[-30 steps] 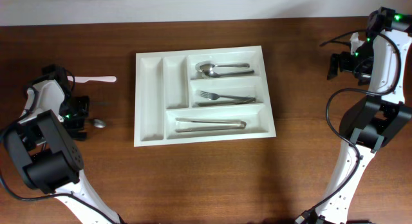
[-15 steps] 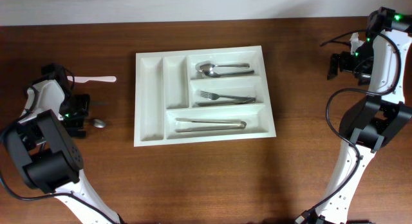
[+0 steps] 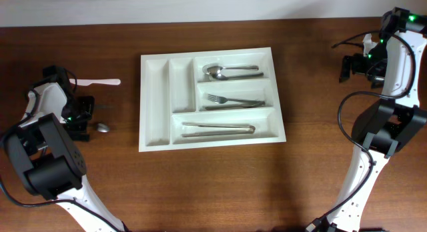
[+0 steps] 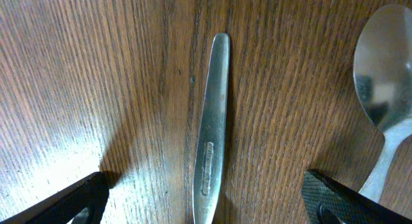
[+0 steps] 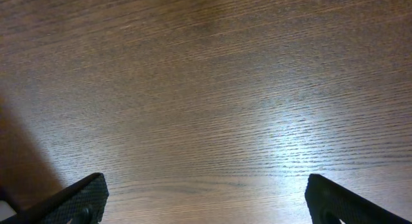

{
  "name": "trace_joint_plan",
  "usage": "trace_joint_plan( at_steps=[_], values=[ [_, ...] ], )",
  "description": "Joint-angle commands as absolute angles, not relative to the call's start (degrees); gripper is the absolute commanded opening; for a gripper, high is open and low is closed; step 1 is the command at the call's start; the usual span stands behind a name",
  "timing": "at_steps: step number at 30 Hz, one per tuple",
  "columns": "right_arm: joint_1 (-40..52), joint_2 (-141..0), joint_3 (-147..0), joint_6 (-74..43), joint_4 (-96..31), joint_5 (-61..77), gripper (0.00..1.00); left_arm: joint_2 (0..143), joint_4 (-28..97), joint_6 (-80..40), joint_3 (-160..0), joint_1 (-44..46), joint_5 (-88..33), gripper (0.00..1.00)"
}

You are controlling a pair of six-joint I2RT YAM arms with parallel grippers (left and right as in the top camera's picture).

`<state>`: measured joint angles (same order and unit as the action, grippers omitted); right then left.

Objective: Pack container
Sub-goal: 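Lower the left gripper and close it on the spoon handle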

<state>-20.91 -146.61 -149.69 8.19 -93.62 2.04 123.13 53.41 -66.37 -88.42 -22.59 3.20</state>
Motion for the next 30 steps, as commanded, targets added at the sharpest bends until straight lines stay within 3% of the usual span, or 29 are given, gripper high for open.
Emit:
trace_joint_plan(
  at_steps=[1,16,24,30],
  values=[
    [-21.04,-145.56,-150.65,8.78,-93.60,2.15,0.99,124.84,53.60,-64.97,-88.86,-22.90,2.55,0.97],
    [-21.04,-145.56,-150.65,8.78,-93.60,2.15,0.99,124.84,53.63,-64.99,-88.86,-22.90,2.50,0.59],
    [-21.04,-145.56,-150.65,8.78,-93.60,2.15,0.99,124.84,53.65,-64.99,-88.86,-22.90,2.50,0.34],
    [-21.04,-145.56,-150.65,8.78,-93.60,2.13,0.99,124.84,53.65,-64.99,-88.86,-22.90,2.55,0.30]
  ],
)
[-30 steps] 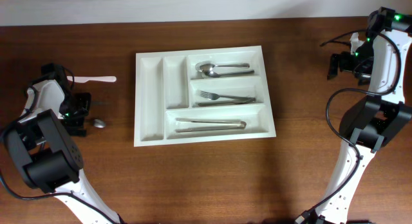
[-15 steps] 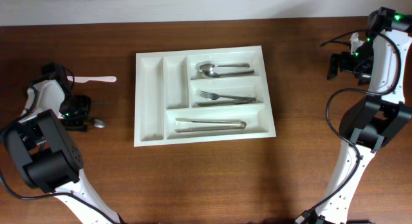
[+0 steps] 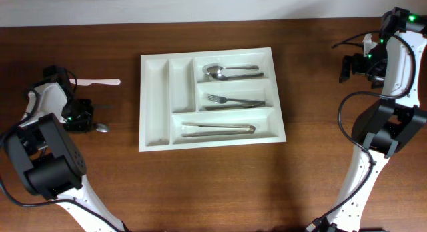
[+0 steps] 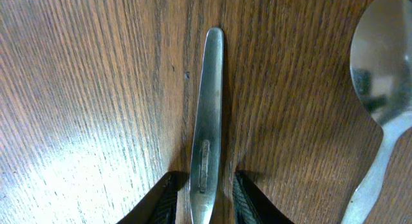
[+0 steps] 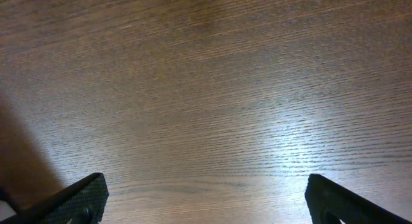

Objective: Pack container
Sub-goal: 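Lower the left gripper and close it on the spoon handle, then lift the small spoon upward with the left gripper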

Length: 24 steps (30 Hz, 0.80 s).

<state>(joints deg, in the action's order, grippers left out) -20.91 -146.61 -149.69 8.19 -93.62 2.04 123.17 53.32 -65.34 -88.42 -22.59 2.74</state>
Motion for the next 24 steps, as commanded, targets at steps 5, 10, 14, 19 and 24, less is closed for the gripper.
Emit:
trace_joint_plan(
  at_steps=[5,10,14,19,24],
  values=[
    [-21.04,-145.56,-150.63,8.78,-93.60,2.15,0.99,124.84,53.56,-65.01,-88.86,-22.90,2.55,0.29],
    [-21.04,-145.56,-150.65,8.78,-93.60,2.13,0.99,124.84,53.17,-65.01,-88.86,-22.90,2.57,0.24],
    [-21.04,-145.56,-150.65,8.78,-93.60,2.15,0.99,124.84,53.10,-65.01,-88.88,-22.90,2.55,0.25],
    [-21.04,-145.56,-150.65,8.78,-93.60,2.15,0.99,124.81,53.10,-64.99,-89.25,-22.90,2.52,0.25],
    [-21.04,-145.56,-150.65,8.78,-93.60,2.15,0.99,124.81,53.21,-64.51,-90.87,-22.87,2.33,0.25]
  ],
)
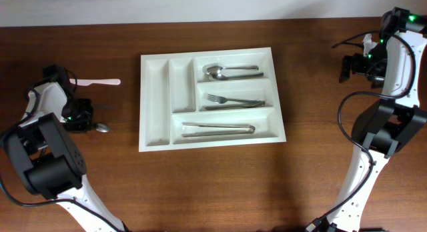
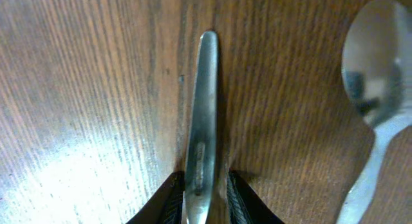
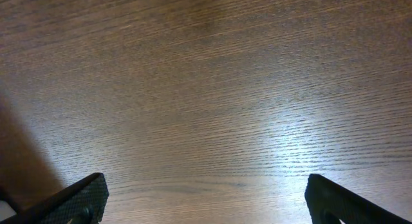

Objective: Pack container
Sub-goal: 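Lift the small spoon upward with the left gripper, then carry the spoon right and drop it into the tray's left compartment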

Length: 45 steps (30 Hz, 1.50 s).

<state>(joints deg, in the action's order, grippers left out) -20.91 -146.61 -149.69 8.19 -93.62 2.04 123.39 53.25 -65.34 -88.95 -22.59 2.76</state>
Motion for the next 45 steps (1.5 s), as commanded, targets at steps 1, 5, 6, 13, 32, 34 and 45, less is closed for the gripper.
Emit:
trace_joint_plan(
  at_steps=[1,5,6,13,32,34,45],
  values=[
    [-21.04,-145.56,-150.65,8.78,-93.60,2.15,0.99,124.81,53.21,-64.12,-91.31,-22.87,2.31,0.24],
    [-21.04,-145.56,-150.65,8.78,-93.60,2.13,0.99,124.81,53.76,-63.24,-92.82,-22.87,2.31,0.06],
    [-21.04,-145.56,-150.65,8.78,-93.60,2.15,0.99,124.81,53.80,-63.24,-92.90,-22.87,2.31,0.03],
    [-21.04,-145.56,-150.65,8.78,-93.60,2.15,0.99,124.81,54.06,-63.24,-92.90,-22.87,2.28,0.02],
    [-21.04,-145.56,-150.65,8.78,-93.60,2.13,0.99,122.34,54.02,-51.05,-107.68,-17.87,-2.00,0.02],
    [-21.04,-145.56,-150.65,8.78,-93.60,2.15,0.99,121.86,54.04,-47.29,-111.18,-15.88,-2.50,0.02],
    [-21.04,-145.56,-150.65,8.78,-93.60,2.15,0.99,121.47,50.70,-38.52,-118.96,1.02,-3.88,0.02]
  ],
)
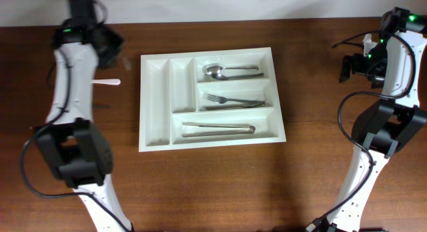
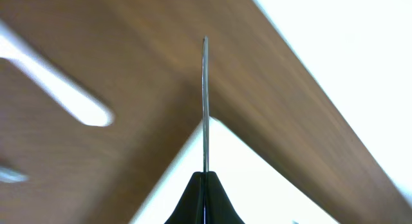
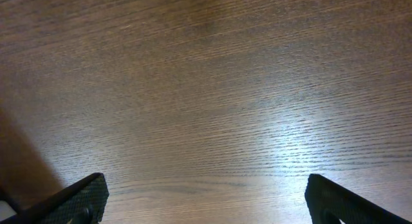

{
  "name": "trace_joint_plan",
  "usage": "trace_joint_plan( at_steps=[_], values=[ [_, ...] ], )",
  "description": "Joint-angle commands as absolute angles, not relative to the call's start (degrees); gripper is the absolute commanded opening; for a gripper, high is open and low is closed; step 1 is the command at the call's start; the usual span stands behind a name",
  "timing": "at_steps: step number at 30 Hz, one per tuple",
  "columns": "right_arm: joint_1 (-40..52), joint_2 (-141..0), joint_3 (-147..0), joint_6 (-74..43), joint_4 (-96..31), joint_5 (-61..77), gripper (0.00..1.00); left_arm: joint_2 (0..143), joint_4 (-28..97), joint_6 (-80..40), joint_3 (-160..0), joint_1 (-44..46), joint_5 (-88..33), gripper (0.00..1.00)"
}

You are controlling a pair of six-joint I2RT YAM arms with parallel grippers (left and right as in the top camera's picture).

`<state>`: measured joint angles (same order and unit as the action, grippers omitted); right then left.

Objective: Pack container
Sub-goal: 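Carry the spoon right and drop it into the tray's left compartment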

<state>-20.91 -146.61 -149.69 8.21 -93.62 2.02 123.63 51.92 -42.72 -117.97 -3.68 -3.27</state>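
Note:
The white cutlery tray (image 1: 155, 105) lies mid-table, with spoons (image 1: 230, 71), forks (image 1: 233, 100) and tongs (image 1: 217, 129) in its right compartments; the two narrow left compartments are bare. My left gripper (image 1: 112, 49) hangs raised by the tray's far left corner, shut (image 2: 205, 176) on a thin metal utensil (image 2: 205, 102) that shows edge-on, pointing away from the fingers over the tray corner (image 2: 212, 147). My right gripper (image 3: 206, 201) is open over bare wood at the far right (image 1: 347, 65), with nothing between its fingers (image 3: 84, 195).
A white plastic utensil (image 1: 105, 81) lies on the wood left of the tray, blurred in the left wrist view (image 2: 61, 89). The table's far edge and the white wall (image 2: 335, 63) are close behind the left gripper.
My left gripper, shut on the metal utensil flat on the table at the left, is now lifted and far back by the tray's far left corner with the utensil in it. The right arm has not moved.
My left gripper stood open around a flat metal handle on the wood, beside a spoon. Then its fingers were closed against the handle, tighter a moment later. Now the utensil is off the table, held high near the tray. The right gripper stayed open throughout.

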Motion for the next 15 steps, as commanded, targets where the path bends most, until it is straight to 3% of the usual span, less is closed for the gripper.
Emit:
trace_joint_plan(
  at_steps=[1,7,15],
  values=[
    [-21.04,-145.56,-150.65,8.78,-93.60,2.15,0.99,121.47,50.24,-38.44,-118.96,2.50,-3.25,0.02],
    [-21.04,-145.56,-150.65,8.78,-93.60,2.15,0.99,121.47,48.84,-35.00,-118.96,9.54,-0.25,0.02],
    [-21.04,-145.56,-150.65,8.78,-93.60,2.15,0.99,121.47,48.93,-30.57,-118.96,11.46,-0.01,0.02]
  ],
)
